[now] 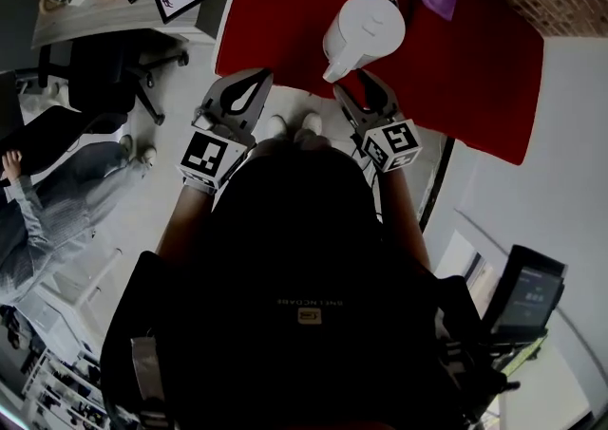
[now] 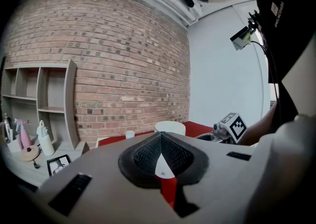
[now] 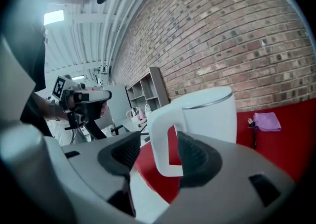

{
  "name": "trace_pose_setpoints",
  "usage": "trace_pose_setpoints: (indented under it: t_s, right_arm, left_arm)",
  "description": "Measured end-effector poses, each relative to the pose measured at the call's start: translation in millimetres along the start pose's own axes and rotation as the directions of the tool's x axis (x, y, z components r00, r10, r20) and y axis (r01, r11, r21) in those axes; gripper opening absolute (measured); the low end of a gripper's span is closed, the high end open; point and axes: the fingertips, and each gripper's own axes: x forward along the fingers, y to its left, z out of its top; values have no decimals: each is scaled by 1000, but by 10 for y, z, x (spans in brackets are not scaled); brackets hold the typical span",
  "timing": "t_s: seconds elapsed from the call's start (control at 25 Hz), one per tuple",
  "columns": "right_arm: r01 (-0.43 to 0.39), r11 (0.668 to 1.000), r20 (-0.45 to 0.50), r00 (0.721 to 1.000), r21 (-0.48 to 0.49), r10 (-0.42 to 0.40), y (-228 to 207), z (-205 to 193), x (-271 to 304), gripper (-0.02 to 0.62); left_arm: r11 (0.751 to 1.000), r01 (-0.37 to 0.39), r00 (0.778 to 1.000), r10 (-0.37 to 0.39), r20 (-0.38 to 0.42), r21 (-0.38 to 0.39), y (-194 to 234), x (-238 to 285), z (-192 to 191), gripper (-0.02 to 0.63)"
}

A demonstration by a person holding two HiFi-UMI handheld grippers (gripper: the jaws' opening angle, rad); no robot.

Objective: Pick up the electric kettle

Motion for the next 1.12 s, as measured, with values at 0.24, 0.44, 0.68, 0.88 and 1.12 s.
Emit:
trace_pose_setpoints:
  t_s: [0.24, 0.44, 0.68, 0.88, 1.12]
  right_arm:
    - [-69, 998, -38, 997, -4, 68, 39, -159, 231, 232]
    - [-116, 993, -60, 992, -2, 116, 10, -272, 428, 230]
    - [-167, 986, -74, 984, -27, 165, 104, -332, 641, 230]
    - [-189, 980, -69, 980, -65, 184, 137, -363, 734, 230]
    - [-238, 961, -82, 970, -143, 228, 225, -384, 860, 230]
  left_arm:
    - [998, -64, 998, 64, -20, -6, 59, -174, -63, 6]
    - [992, -125, 992, 124, -35, -14, 118, -258, -148, 6]
    - [980, -197, 980, 195, -50, -26, 260, -442, -199, 6]
    - [971, -236, 970, 234, -62, -25, 324, -509, -221, 6]
    - [965, -264, 962, 263, -76, -4, 400, -574, -255, 6]
